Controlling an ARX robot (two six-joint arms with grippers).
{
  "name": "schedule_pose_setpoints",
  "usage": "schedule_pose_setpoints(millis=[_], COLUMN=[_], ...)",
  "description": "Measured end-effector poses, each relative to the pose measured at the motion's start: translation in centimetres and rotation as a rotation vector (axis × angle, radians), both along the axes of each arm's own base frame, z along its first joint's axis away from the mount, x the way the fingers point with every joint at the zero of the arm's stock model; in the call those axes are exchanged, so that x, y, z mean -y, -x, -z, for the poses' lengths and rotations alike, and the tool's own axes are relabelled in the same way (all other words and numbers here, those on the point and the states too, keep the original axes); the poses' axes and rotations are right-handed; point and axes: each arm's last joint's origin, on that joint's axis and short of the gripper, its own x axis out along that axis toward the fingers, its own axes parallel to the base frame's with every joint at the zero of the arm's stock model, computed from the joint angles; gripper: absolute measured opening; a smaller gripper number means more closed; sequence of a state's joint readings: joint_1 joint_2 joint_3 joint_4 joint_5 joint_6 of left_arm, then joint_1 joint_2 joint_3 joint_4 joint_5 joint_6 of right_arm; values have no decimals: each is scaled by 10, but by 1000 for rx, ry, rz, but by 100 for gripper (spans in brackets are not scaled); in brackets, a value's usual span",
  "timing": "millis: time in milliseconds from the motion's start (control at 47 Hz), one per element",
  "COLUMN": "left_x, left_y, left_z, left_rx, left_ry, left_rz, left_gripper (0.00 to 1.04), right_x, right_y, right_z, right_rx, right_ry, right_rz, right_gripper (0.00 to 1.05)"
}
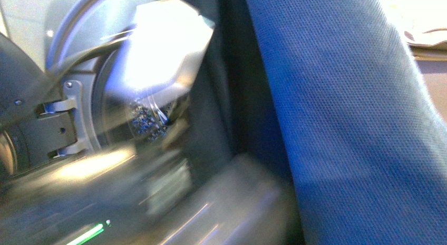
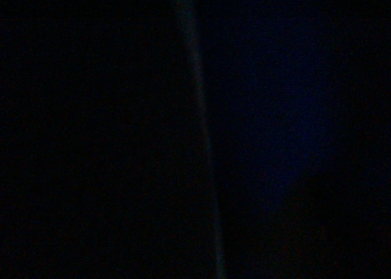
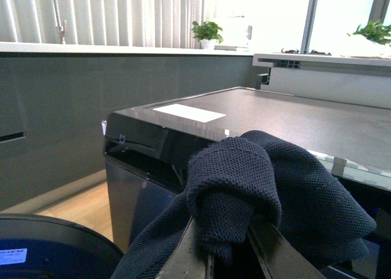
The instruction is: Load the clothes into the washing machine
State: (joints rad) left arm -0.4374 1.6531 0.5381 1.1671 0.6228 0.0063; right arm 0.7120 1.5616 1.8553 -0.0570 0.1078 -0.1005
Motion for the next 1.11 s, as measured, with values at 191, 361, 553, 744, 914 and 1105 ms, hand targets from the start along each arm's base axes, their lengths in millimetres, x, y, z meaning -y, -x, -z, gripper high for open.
schedule_pose_setpoints(millis=[191, 361, 553, 744, 914, 1105], left_x=[3, 2, 2, -8, -19, -27], left_y=[-21, -26, -37, -47, -50, -46], left_z=[6, 2, -5, -9, -12, -15], left_rx=[15, 43, 76, 102, 105, 105], left_ry=[-31, -12, 14, 56, 87, 101], left_rz=[-166, -218, -340, -466, -503, -510], left_gripper=[68, 51, 24, 7, 7, 7], right_x=[-1, -1, -1, -1, -1, -1], right_y=[0, 0, 0, 0, 0, 0], right_z=[0, 0, 0, 0, 0, 0], right_rx=[0, -1, 0, 0, 1, 2], right_ry=[2, 1, 2, 1, 0, 0], right_rz=[-6, -4, -5, -5, -5, -5], right_gripper=[5, 5, 5, 5, 5, 22])
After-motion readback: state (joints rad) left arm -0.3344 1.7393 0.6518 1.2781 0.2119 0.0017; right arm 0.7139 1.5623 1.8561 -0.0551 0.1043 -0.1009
